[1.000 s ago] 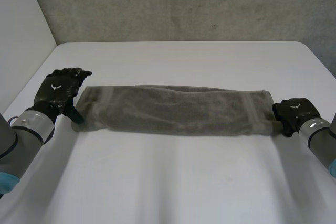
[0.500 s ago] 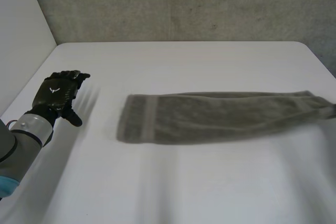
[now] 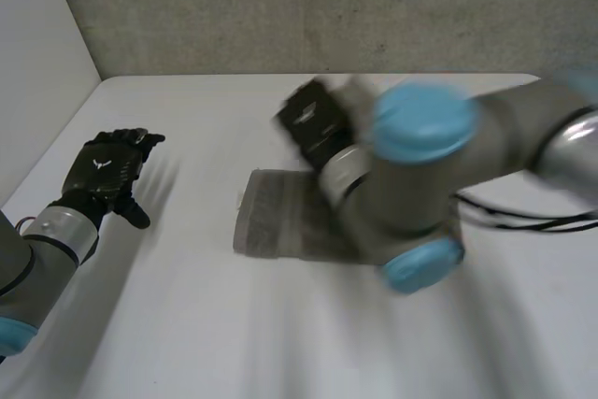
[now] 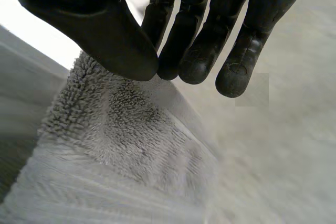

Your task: Fold the towel.

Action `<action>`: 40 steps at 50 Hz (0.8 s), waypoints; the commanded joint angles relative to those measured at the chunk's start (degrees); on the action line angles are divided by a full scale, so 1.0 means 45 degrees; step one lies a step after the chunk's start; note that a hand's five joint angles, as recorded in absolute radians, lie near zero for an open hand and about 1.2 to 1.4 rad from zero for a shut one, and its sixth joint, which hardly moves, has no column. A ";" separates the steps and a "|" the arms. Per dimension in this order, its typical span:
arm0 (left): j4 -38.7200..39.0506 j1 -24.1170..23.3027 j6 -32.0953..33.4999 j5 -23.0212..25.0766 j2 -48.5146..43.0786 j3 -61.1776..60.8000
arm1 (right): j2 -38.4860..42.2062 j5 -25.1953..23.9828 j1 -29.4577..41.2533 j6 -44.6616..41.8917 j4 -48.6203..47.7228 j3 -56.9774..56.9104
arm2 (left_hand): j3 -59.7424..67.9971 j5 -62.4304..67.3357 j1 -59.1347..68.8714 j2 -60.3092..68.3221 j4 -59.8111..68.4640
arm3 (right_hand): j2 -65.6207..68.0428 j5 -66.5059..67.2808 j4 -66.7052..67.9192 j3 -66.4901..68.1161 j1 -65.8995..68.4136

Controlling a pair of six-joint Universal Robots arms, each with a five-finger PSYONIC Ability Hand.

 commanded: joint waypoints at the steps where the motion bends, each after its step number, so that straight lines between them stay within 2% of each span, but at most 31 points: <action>1: -0.0011 -0.0058 0.0001 -0.0018 -0.0017 -0.0022 | 0.2539 0.0030 0.1540 -0.0515 0.0180 -0.0820 | 0.0233 -0.0031 0.0238 0.0237 0.0244 | 0.0718 0.0626 0.0687 0.0655 0.0849; 3: -0.0011 -0.0136 0.0001 -0.0018 0.0022 -0.0022 | 0.2679 0.0049 0.1580 -0.0673 0.0180 -0.0801 | 0.0195 -0.0069 0.0200 0.0199 0.0206 | 0.0718 0.0626 0.0687 0.0655 0.0849; 4: -0.0011 -0.0137 0.0001 -0.0018 0.0022 -0.0022 | 0.2621 0.0107 0.1580 -0.0712 0.0199 -0.0782 | 0.0195 -0.0069 0.0200 0.0199 0.0206 | -0.1637 -0.1729 -0.1668 -0.1700 -0.1506; 5: -0.0011 -0.0233 0.0001 -0.0018 0.0041 -0.0002 | 0.2427 0.0088 0.1580 -0.0635 0.0199 -0.0685 | 0.0195 -0.0069 0.0200 0.0199 0.0206 | -0.5732 -0.5824 -0.5762 -0.5795 -0.5600; 6: -0.0011 -0.0234 0.0001 -0.0018 0.0041 -0.0002 | 0.2425 0.0088 0.1580 -0.0634 0.0199 -0.0684 | 0.0195 -0.0069 0.0200 0.0199 0.0206 | -0.5773 -0.5865 -0.5803 -0.5836 -0.5641; 7: -0.0011 -0.0350 0.0001 -0.0018 0.0099 0.0017 | 0.2019 0.0127 0.1522 -0.0480 0.0199 -0.0510 | 0.0195 -0.0069 0.0200 0.0199 0.0206 | -0.9400 -0.9492 -0.9430 -0.9463 -0.9268; 8: -0.0011 -0.0487 0.0001 -0.0018 0.0177 0.0056 | 0.2015 0.0127 0.1522 -0.0478 0.0199 -0.0508 | 0.0158 -0.0106 0.0163 0.0162 0.0169 | -0.9436 -0.9528 -0.9466 -0.9499 -0.9305; 9: -0.0011 -0.0488 0.0001 -0.0018 0.0178 0.0056 | 0.1415 0.0185 0.1483 -0.0111 0.0199 -0.0315 | 0.0158 -0.0106 0.0163 0.0162 0.0169 | -1.2952 -1.3044 -1.2982 -1.3015 -1.2821; 10: -0.0011 -0.0681 0.0001 -0.0038 0.0313 0.0134 | 0.0713 0.0283 0.1444 0.0473 0.0161 0.0074 | 0.0158 -0.0106 0.0163 0.0162 0.0169 | -1.4838 -1.4930 -1.4868 -1.4901 -1.4706; 14: -0.0011 -0.1113 -0.0019 -0.0057 0.0725 0.0310 | -0.0739 0.0303 0.0995 0.2022 0.0160 0.0976 | 0.0158 -0.0106 0.0163 0.0162 0.0169 | -1.4838 -1.4930 -1.4868 -1.4901 -1.4706; 15: -0.0011 -0.1384 -0.0038 -0.0077 0.0918 0.0484 | -0.1474 0.0284 0.0588 0.2795 0.0199 0.1479 | 0.0158 -0.0106 0.0163 0.0162 0.0169 | -1.4838 -1.4930 -1.4868 -1.4901 -1.4706; 16: -0.0011 -0.1677 -0.0058 -0.0115 0.1036 0.0718 | -0.1481 0.0284 0.0584 0.2803 0.0199 0.1484 | 0.0195 -0.0069 0.0200 0.0199 0.0206 | -1.4838 -1.4930 -1.4868 -1.4901 -1.4706; 18: -0.0011 -0.2008 -0.0155 -0.0193 0.1095 0.0933 | -0.2842 0.0225 -0.0174 0.4125 0.0199 0.2669 | 0.0195 -0.0069 0.0200 0.0199 0.0206 | -1.4838 -1.4930 -1.4868 -1.4901 -1.4706; 24: -0.0128 -0.3259 -0.0876 -0.0973 0.0707 0.2143 | -0.4255 0.0205 -0.1388 0.5362 0.0199 0.4785 | 0.0456 0.0192 0.0461 0.0460 0.0467 | -1.4838 -1.4930 -1.4868 -1.4901 -1.4706; 26: -0.0186 -0.3610 -0.1033 -0.1111 0.0280 0.2494 | -0.4761 0.0147 -0.2457 0.5692 0.0199 0.6301 | 0.0494 0.0230 0.0499 0.0498 0.0505 | -1.4838 -1.4930 -1.4868 -1.4901 -1.4706; 30: -0.0363 -0.4375 -0.1171 -0.1307 -0.0701 0.3259 | -0.4938 -0.0029 -0.3419 0.5752 -0.0035 0.7793 | 0.0532 0.0268 0.0537 0.0536 0.0543 | -1.4838 -1.4930 -1.4868 -1.4901 -1.4706; 32: -0.0596 -0.4900 -0.1171 -0.1443 -0.1401 0.3668 | -0.4938 -0.0302 -0.3869 0.5791 -0.0211 0.8359 | 0.0494 0.0230 0.0499 0.0498 0.0505 | -1.4838 -1.4930 -1.4868 -1.4901 -1.4706; 34: -0.0636 -0.5057 -0.1152 -0.1502 -0.1752 0.3786 | -0.4822 -0.1002 -0.4782 0.5791 -0.0852 0.9389 | 0.0494 0.0230 0.0499 0.0498 0.0505 | -1.4417 -1.4509 -1.4447 -1.4480 -1.4286; 35: -0.0636 -0.5116 -0.1152 -0.1561 -0.1949 0.3806 | -0.4821 -0.1005 -0.4787 0.5791 -0.0855 0.9394 | 0.0494 0.0230 0.0499 0.0498 0.0505 | -1.4408 -1.4500 -1.4438 -1.4471 -1.4277; 37: -0.0617 -0.5117 -0.1152 -0.1561 -0.2086 0.3806 | -0.4569 -0.1453 -0.5506 0.5792 -0.1710 1.0133 | 0.0494 0.0230 0.0499 0.0498 0.0505 | -1.2474 -1.2566 -1.2504 -1.2537 -1.2343; 38: -0.0597 -0.5136 -0.1171 -0.1561 -0.2126 0.3806 | -0.4567 -0.1455 -0.5509 0.5791 -0.1715 1.0136 | 0.0494 0.0230 0.0499 0.0498 0.0505 | -1.2464 -1.2556 -1.2495 -1.2527 -1.2333; 40: -0.0597 -0.5137 -0.1210 -0.1581 -0.2146 0.3787 | -0.4159 -0.1513 -0.5879 0.5753 -0.2551 1.0487 | 0.0494 0.0230 0.0499 0.0498 0.0505 | -0.8934 -0.9026 -0.8965 -0.8997 -0.8803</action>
